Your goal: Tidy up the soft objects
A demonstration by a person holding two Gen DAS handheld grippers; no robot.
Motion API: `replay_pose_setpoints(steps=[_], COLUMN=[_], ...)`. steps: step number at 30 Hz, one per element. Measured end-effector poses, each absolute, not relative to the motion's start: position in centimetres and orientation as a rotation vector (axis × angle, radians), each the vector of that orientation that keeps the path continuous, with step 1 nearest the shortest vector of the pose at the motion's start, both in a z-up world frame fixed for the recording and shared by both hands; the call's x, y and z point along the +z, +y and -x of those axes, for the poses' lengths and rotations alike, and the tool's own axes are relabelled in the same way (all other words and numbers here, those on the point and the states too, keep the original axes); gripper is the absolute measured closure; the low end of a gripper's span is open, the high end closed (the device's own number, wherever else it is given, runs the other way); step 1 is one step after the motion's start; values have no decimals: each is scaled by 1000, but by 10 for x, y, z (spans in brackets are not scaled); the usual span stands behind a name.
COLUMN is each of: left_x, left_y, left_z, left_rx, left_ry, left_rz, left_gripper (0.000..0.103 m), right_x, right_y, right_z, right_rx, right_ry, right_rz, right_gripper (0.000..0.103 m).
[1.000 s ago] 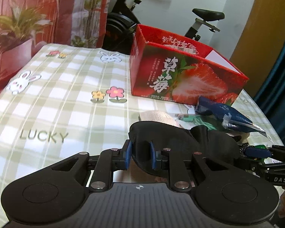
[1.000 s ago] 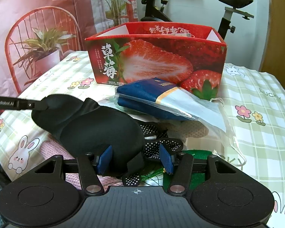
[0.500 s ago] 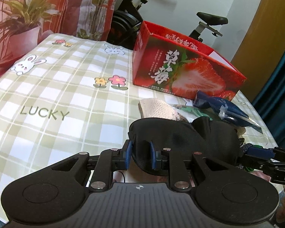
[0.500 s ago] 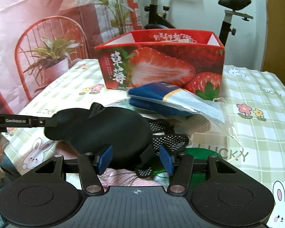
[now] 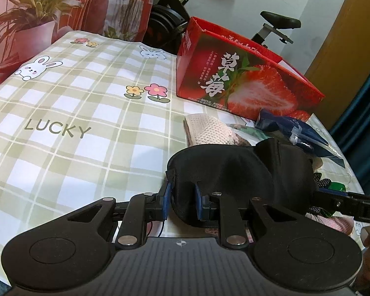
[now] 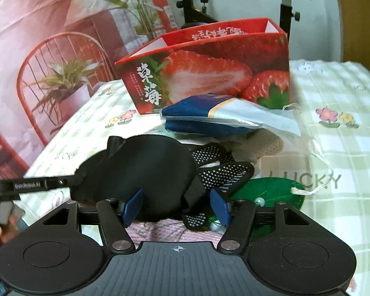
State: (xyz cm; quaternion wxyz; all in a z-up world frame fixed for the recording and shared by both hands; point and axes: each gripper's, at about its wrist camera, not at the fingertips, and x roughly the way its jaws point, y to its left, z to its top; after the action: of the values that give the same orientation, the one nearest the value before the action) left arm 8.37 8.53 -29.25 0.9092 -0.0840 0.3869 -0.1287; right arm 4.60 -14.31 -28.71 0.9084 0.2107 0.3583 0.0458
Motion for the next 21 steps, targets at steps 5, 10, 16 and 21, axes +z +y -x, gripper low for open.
replay_pose_setpoints(steps=[5,10,16,21], left_x=[-293,-295,-296,-292], left_y=[85,84,81,83], left_z=[-85,-85,-86,-82], left_rx=[-266,-268,-268,-260], left_ry=[802,807,806,785], left_rz=[171,168,155,153], left_gripper=[81,81,81,81], right_x=[-291,-294,-299,-289], right_y=[-146,-152,-155,-155], right_z=[-51,-54,-64,-58], right_rx=[118,147,137,131], right_ry=[735,720,721,688], right_rz=[-495,-600,-652,-634], right_gripper=[43,38,39,51])
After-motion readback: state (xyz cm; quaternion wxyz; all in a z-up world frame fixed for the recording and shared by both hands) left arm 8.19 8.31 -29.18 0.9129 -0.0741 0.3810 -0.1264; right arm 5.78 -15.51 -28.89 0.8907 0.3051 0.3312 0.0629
